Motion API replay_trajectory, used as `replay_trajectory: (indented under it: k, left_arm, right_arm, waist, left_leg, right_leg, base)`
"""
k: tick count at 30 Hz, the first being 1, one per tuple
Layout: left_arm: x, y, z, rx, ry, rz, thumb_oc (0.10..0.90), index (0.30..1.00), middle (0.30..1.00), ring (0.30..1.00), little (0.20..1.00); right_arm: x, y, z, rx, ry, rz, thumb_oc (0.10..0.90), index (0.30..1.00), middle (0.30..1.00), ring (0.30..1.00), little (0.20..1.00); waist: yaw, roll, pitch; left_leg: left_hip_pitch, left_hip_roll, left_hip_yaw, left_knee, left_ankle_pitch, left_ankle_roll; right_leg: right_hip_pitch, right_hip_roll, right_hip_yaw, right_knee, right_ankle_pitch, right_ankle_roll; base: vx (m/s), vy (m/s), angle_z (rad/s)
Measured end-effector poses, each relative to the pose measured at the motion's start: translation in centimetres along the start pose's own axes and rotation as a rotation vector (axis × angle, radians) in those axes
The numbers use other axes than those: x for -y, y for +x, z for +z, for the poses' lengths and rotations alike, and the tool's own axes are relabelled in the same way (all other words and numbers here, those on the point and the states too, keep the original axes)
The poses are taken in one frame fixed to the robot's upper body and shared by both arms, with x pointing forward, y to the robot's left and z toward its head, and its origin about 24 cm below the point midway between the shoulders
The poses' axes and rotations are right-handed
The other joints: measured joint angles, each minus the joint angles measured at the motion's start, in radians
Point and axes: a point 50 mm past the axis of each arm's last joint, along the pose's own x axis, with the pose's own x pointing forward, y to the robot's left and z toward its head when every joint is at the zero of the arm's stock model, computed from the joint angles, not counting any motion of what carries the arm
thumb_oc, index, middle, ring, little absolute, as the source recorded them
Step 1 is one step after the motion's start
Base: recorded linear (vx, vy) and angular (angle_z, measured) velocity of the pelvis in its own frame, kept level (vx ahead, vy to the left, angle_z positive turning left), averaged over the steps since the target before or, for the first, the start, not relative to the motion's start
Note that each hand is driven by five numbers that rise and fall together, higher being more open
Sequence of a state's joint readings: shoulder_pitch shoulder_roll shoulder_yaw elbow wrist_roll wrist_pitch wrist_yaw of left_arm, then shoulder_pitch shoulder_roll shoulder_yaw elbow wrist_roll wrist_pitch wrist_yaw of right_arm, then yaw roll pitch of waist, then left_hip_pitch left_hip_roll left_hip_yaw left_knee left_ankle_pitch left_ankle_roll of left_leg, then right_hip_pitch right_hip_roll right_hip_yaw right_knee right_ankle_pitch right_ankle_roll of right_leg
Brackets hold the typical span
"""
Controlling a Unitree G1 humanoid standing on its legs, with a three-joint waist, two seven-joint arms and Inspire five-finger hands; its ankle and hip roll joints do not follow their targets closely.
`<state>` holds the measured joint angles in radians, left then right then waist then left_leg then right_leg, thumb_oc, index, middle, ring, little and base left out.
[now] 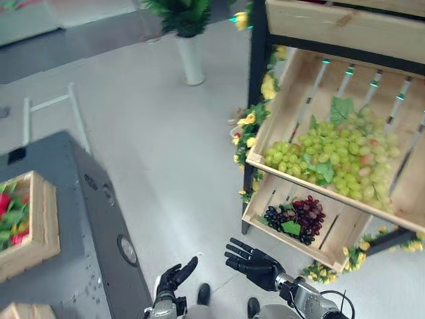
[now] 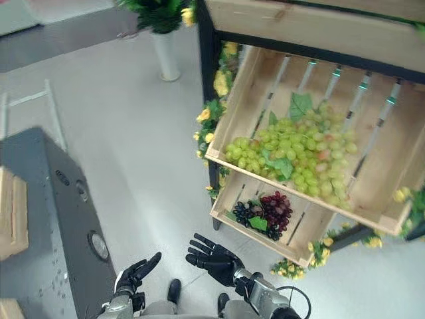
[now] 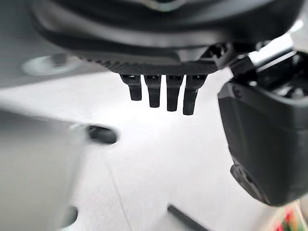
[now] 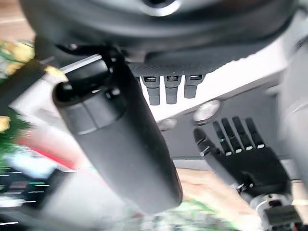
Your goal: Pick up the fruits from the basket on one side to the basket on the other side
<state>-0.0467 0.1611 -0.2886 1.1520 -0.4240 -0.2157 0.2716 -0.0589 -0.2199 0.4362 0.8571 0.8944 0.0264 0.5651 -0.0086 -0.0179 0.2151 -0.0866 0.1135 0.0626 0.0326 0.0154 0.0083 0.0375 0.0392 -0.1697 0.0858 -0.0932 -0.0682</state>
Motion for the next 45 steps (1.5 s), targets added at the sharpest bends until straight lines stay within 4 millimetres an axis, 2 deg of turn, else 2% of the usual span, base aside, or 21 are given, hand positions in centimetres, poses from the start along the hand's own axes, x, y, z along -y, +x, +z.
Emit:
replay_trajectory:
  k: [3, 5, 9, 11, 13, 14, 15, 16, 20, 22, 27, 30, 32, 34, 35, 37, 38, 39, 41, 43, 45]
  left_arm:
    - [-0.4, 0.0, 0.5, 0.034, 0.005, 0.014, 0.8, 0.9, 0.9, 0.9, 0.9]
    - [0.0, 0.0, 0.8, 0.052, 0.029, 0.003, 0.8, 0.9, 0.9, 0.9, 0.9]
    - [1.3, 0.0, 1.3, 0.085, 0.169, -0.071, 0.8, 0.9, 0.9, 0.9, 0.9]
    - [1.7, 0.0, 1.1, 0.076, 0.191, -0.094, 0.8, 0.9, 0.9, 0.9, 0.9]
    - [1.9, -0.1, 0.7, 0.063, 0.187, -0.106, 0.8, 0.9, 0.9, 0.9, 0.9]
    - [2.0, -0.2, 0.5, 0.058, 0.19, -0.111, 0.8, 0.9, 0.9, 0.9, 0.9]
    - [2.2, -0.4, 0.0, 0.05, 0.199, -0.118, 0.8, 0.9, 0.9, 0.9, 0.9]
    - [2.2, -0.5, -0.3, 0.041, 0.201, -0.115, 0.8, 0.9, 0.9, 0.9, 0.9]
    - [1.9, -0.5, -0.6, 0.037, 0.23, -0.103, 0.8, 0.9, 0.9, 0.9, 0.9]
    - [0.9, -0.8, -1.8, 0.002, 0.245, -0.08, 0.8, 0.9, 0.9, 0.9, 0.9]
    - [-1.1, -0.5, -1.8, 0.012, 0.297, -0.038, 0.8, 0.9, 0.9, 0.9, 0.9]
    - [-1.4, -0.4, -1.8, 0.019, 0.39, -0.053, 0.8, 0.9, 0.9, 0.9, 0.9]
    - [-1.4, -0.2, -1.5, 0.015, 0.401, -0.051, 0.8, 0.9, 0.9, 0.9, 0.9]
    - [-1.7, -0.1, -1.4, 0.015, 0.398, -0.045, 0.8, 0.9, 0.9, 0.9, 0.9]
    - [-1.8, 0.0, -1.2, 0.017, 0.395, -0.037, 0.8, 0.9, 0.9, 0.9, 0.9]
    - [-1.8, 0.1, -1.0, 0.015, 0.378, -0.031, 0.8, 0.9, 0.9, 0.9, 0.9]
    - [-2.0, 0.1, -1.0, 0.01, 0.367, -0.023, 0.8, 0.9, 0.9, 0.9, 0.9]
    - [-2.0, 0.1, -1.1, -0.01, 0.351, -0.008, 0.8, 0.9, 0.9, 0.9, 0.9]
    - [-2.0, 0.0, -1.5, -0.024, 0.343, -0.008, 0.8, 0.9, 0.9, 0.9, 0.9]
    - [-1.9, -0.1, -1.6, -0.027, 0.346, -0.026, 0.8, 0.9, 0.9, 0.9, 0.9]
    - [-1.1, -0.2, -1.3, 0.04, 0.491, -0.117, 0.8, 0.9, 0.9, 0.9, 0.9]
  right_arm:
    - [0.9, -0.5, 0.4, 0.024, 0.005, -0.063, 0.8, 0.9, 0.9, 0.9, 0.9]
    - [1.2, -0.7, 1.0, 0.062, 0.013, -0.097, 0.8, 0.9, 0.9, 0.9, 0.9]
    - [2.8, -1.5, 0.7, 0.083, 0.046, -0.221, 0.8, 0.9, 0.9, 0.9, 0.9]
    - [3.1, -1.9, -0.2, 0.074, 0.067, -0.262, 0.8, 0.9, 0.9, 0.9, 0.9]
    - [3.6, -2.6, -1.0, 0.083, 0.093, -0.303, 0.8, 0.9, 0.9, 0.9, 0.9]
    - [3.7, -2.8, -1.3, 0.078, 0.102, -0.321, 0.8, 0.9, 0.9, 0.9, 0.9]
    - [4.2, -3.3, -1.7, 0.064, 0.107, -0.367, 0.8, 0.9, 0.9, 0.9, 0.9]
    - [4.4, -3.4, -1.9, 0.057, 0.114, -0.391, 0.8, 0.9, 0.9, 0.9, 0.9]
    - [4.7, -3.5, -2.5, 0.031, 0.1, -0.443, 0.8, 0.9, 0.9, 0.9, 0.9]
    - [4.8, -3.3, -2.7, -0.006, 0.041, -0.475, 0.8, 0.9, 0.9, 0.9, 0.9]
    - [5.1, -3.6, -3.4, -0.025, 0.017, -0.549, 0.8, 0.9, 0.9, 0.9, 0.9]
    - [5.7, -4.0, -2.9, 0.001, 0.007, -0.598, 0.8, 0.9, 0.9, 0.9, 0.9]
    - [5.9, -4.4, -3.0, 0.0, -0.009, -0.622, 0.8, 0.9, 0.9, 0.9, 0.9]
    - [5.8, -4.4, -3.6, -0.052, -0.069, -0.63, 0.8, 0.9, 0.9, 0.9, 0.9]
    - [5.6, -4.2, -4.0, -0.092, -0.148, -0.624, 0.8, 0.9, 0.9, 0.9, 0.9]
    - [5.5, -3.8, -3.9, -0.148, -0.25, -0.605, 0.8, 0.9, 0.9, 0.9, 0.9]
    - [5.4, -3.6, -3.8, -0.166, -0.273, -0.596, 0.8, 0.9, 0.9, 0.9, 0.9]
    - [5.3, -3.1, -3.5, -0.194, -0.317, -0.583, 0.8, 0.9, 0.9, 0.9, 0.9]
    - [5.2, -2.9, -3.4, -0.212, -0.327, -0.579, 0.8, 0.9, 0.9, 0.9, 0.9]
    - [5.2, -2.9, -3.5, -0.241, -0.363, -0.567, 0.8, 0.9, 0.9, 0.9, 0.9]
    - [5.4, -3.3, -3.6, -0.255, -0.361, -0.57, 0.8, 0.9, 0.9, 0.9, 0.9]
  waist:
    - [0.038, -0.03, -0.004]
    - [0.023, -0.032, -0.007]
    - [-0.018, -0.035, -0.01]
    - [-0.03, -0.032, -0.019]
    - [-0.052, -0.012, -0.03]
    - [-0.065, 0.002, -0.039]
    - [-0.071, 0.039, -0.06]
    - [-0.069, 0.047, -0.067]
    - [-0.055, 0.044, -0.071]
    - [-0.025, 0.034, -0.077]
    - [-0.002, 0.008, -0.089]
    - [-0.03, 0.026, -0.074]
    - [-0.044, 0.019, -0.065]
    - [-0.031, -0.004, -0.067]
    - [-0.027, -0.01, -0.068]
    - [-0.007, -0.02, -0.074]
    - [0.004, -0.028, -0.077]
    - [0.02, -0.016, -0.076]
    - [0.033, 0.001, -0.077]
    - [0.033, 0.006, -0.077]
    - [0.03, 0.005, -0.078]
  left_leg:
    - [0.064, -0.073, 0.029, 0.002, 0.013, -0.02]
    - [0.104, -0.105, 0.038, 0.037, 0.011, -0.02]
    - [0.103, -0.093, 0.134, 0.247, -0.069, -0.069]
    - [0.094, -0.085, 0.158, 0.305, -0.106, -0.066]
    - [0.127, -0.09, 0.202, 0.189, -0.114, -0.062]
    - [0.14, -0.096, 0.192, 0.128, -0.109, -0.056]
    - [0.146, -0.099, 0.147, 0.045, -0.105, -0.042]
    - [0.151, -0.102, 0.127, 0.014, -0.094, 0.016]
    - [0.166, -0.139, 0.049, -0.101, -0.01, 0.051]
    - [0.173, -0.147, 0.039, -0.122, 0.007, 0.056]
    - [0.167, -0.153, 0.023, -0.122, 0.013, 0.061]
    - [0.172, -0.129, -0.004, -0.12, 0.012, 0.083]
    - [0.194, -0.126, -0.041, -0.117, 0.022, 0.092]
    - [0.197, -0.134, -0.069, -0.122, 0.028, 0.087]
    - [0.184, -0.137, -0.097, -0.128, 0.032, 0.081]
    - [0.165, -0.138, -0.074, -0.121, 0.042, 0.067]
    - [0.157, -0.141, -0.069, -0.121, 0.047, 0.056]
    - [0.15, -0.132, -0.063, -0.121, 0.05, 0.042]
    - [0.158, -0.117, -0.064, -0.121, 0.044, 0.027]
    - [0.184, -0.106, -0.067, -0.121, 0.036, 0.013]
    - [0.21, -0.095, -0.076, -0.122, 0.03, 0.001]
  right_leg:
    - [0.021, -0.025, -0.043, -0.046, 0.016, -0.013]
    - [0.029, -0.035, -0.069, -0.068, 0.022, -0.013]
    - [0.05, -0.054, -0.133, -0.086, 0.021, -0.012]
    - [0.066, -0.054, -0.175, -0.1, 0.024, -0.008]
    - [0.066, -0.053, -0.225, -0.101, 0.023, 0.007]
    - [0.061, -0.048, -0.229, -0.101, 0.022, 0.014]
    - [0.041, -0.027, -0.24, -0.095, 0.025, 0.02]
    - [0.032, -0.023, -0.244, -0.091, 0.028, 0.024]
    - [-0.018, -0.041, -0.136, -0.028, 0.015, 0.061]
    - [-0.019, -0.048, -0.136, -0.034, 0.022, 0.071]
    - [-0.016, -0.055, -0.133, -0.027, 0.026, 0.081]
    - [-0.12, -0.062, -0.033, 0.222, 0.006, 0.107]
    - [-0.158, -0.079, 0.008, 0.316, -0.018, 0.101]
    - [-0.137, -0.092, 0.075, 0.266, -0.016, 0.104]
    - [-0.107, -0.093, 0.116, 0.157, -0.015, 0.105]
    - [-0.084, -0.107, 0.097, 0.036, -0.01, 0.112]
    - [-0.076, -0.108, 0.11, -0.008, 0.026, 0.147]
    - [-0.052, -0.102, 0.11, -0.076, 0.097, 0.155]
    - [-0.004, -0.082, 0.105, -0.157, 0.136, 0.138]
    - [0.035, -0.066, 0.1, -0.175, 0.14, 0.125]
    - [0.066, -0.056, 0.082, -0.176, 0.13, 0.111]
  base:
    - [-0.06, -0.064, 0.64]
    - [-0.05, -0.024, 0.43]
    - [-0.01, 0.043, 0.64]
    - [-0.1, 0.223, 0.37]
    - [-0.15, 0.137, 0.35]
    - [-0.19, 0.086, 0.44]
    - [-0.12, 0.07, 0.33]
    - [-0.17, 0.102, 0.25]
    - [-0.11, 0.098, 0.47]
    - [-0.08, 0.101, 0.3]
    - [-0.11, 0.064, 0.13]
    - [-0.11, 0.013, 0.11]
    - [-0.06, -0.077, 0.6]
    - [-0.1, -0.194, 0.62]
    - [-0.11, -0.206, 0.54]
    - [-0.15, -0.242, 0.39]
    - [-0.11, -0.254, 0.04]
    - [-0.03, -0.143, -0.09]
    - [0.02, -0.148, -0.02]
    - [0.03, -0.097, 0.11]
    - [0.01, -0.017, 0.18]
